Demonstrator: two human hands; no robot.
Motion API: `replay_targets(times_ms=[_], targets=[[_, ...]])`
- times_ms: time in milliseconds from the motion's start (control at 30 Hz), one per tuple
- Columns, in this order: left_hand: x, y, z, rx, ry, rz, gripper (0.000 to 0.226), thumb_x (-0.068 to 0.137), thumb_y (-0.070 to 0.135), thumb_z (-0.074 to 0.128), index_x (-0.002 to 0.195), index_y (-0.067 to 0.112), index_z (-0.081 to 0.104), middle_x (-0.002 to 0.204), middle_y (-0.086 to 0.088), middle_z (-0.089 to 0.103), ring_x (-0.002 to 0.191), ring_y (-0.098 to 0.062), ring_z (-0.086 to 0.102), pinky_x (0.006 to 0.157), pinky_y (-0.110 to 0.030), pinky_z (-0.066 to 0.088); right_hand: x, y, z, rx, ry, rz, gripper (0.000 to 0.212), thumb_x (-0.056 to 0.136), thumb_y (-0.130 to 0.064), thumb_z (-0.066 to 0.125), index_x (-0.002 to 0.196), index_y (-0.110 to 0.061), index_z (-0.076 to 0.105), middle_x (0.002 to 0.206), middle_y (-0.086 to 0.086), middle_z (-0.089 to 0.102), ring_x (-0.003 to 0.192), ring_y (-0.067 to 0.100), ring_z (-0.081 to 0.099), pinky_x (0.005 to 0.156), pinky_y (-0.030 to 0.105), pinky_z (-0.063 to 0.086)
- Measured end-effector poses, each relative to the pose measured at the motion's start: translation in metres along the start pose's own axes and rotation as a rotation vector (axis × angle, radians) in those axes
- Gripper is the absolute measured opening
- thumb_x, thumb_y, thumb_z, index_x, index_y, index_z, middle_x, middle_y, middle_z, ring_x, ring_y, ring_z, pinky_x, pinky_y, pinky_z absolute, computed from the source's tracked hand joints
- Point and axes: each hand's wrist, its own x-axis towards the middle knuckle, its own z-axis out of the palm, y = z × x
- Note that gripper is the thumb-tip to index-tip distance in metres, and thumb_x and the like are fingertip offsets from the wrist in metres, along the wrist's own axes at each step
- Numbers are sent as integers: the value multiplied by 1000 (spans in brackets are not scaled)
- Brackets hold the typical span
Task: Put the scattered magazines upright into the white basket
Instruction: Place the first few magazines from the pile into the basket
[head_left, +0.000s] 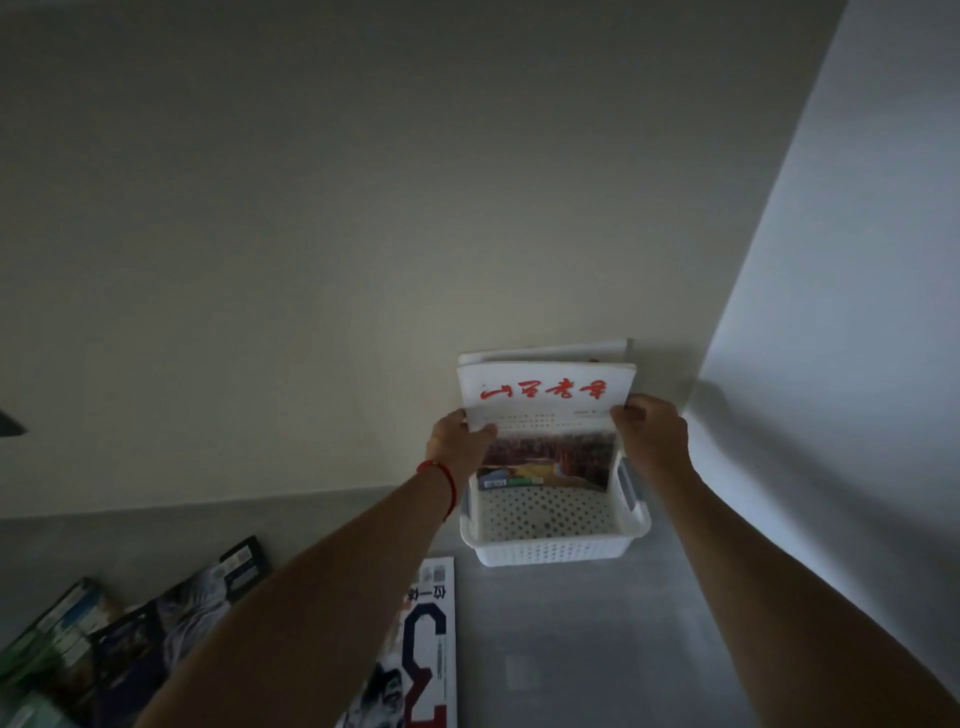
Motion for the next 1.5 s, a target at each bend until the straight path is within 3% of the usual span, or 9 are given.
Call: replay_targets(times_ms=[233, 333, 467, 567, 667, 833, 1200, 1400, 1500], targets=[[1, 5, 7, 10, -42, 22, 34, 85, 12, 67, 119, 14, 68, 112, -10, 72, 102, -28, 68, 88, -35, 57, -5, -9, 4, 138, -177, 46, 39, 91, -8, 53, 126, -22, 61, 122, -1, 69, 113, 22, 63, 97, 42, 52], [-8, 6, 2, 5, -77, 24, 30, 87, 12, 66, 116, 17, 65, 111, -8, 72, 97, -23, 69, 85, -36, 58, -15, -15, 3, 173, -159, -13, 30, 93, -18, 61, 119, -32, 55, 108, -15, 64, 102, 12, 60, 76, 21, 48], [-33, -5, -18, 47, -7, 74, 54, 87, 9, 63, 138, 20, 52, 131, 0, 58, 118, -25, 61, 97, -39, 54, -43, -15, 6, 71, -113, 34, 43, 93, -8, 55, 135, -14, 49, 129, 10, 60, 107, 23, 61, 73, 23, 51], [-62, -24, -40, -13, 20, 183, 50, 85, -5, 59, 128, 20, 60, 128, -6, 63, 104, -20, 66, 76, -23, 58, -81, -20, 10, 83, -41, -174, 27, 90, -2, 58, 115, -11, 64, 113, 8, 68, 95, 17, 64, 72, 5, 47], [-94, -52, -69, 42, 14, 245, 49, 83, -7, 55, 121, 22, 63, 122, -5, 65, 103, -17, 64, 66, -17, 54, -124, -30, 21, 104, -68, -274, 13, 93, -5, 59, 100, -9, 69, 100, 5, 72, 95, 22, 68, 83, 32, 56], [-143, -112, -133, 221, -52, 206, 37, 87, 0, 56, 114, 24, 65, 111, -1, 67, 102, -16, 65, 63, -9, 50, -207, -46, 63, 77, -328, -215, 15, 98, -25, 60, 98, -15, 70, 91, -4, 72, 81, 13, 69, 76, 35, 58], [-221, -274, -282, 820, -250, 214, 58, 74, 18, 64, 131, 31, 60, 142, 1, 53, 137, -24, 42, 111, -37, 38, -407, -64, 205, -165, -751, -199, 30, 93, -21, 61, 121, -12, 64, 116, 5, 66, 108, 18, 64, 88, 22, 48], [-233, -325, -322, 1075, -263, 240, 77, 87, 49, 61, 152, 45, 20, 165, 5, 15, 154, -25, 4, 121, -62, 0, -460, -69, 238, -422, -563, -203, 55, 91, -42, 65, 134, -16, 44, 136, 5, 43, 127, 19, 45, 99, 32, 51], [-230, -325, -328, 1113, -262, 285, 86, 84, 56, 65, 154, 38, 19, 160, 1, 27, 150, -23, 18, 121, -62, 4, -464, -76, 244, -476, -504, -193, 53, 87, -41, 70, 127, -15, 47, 131, 4, 45, 121, 15, 47, 98, 29, 52]])
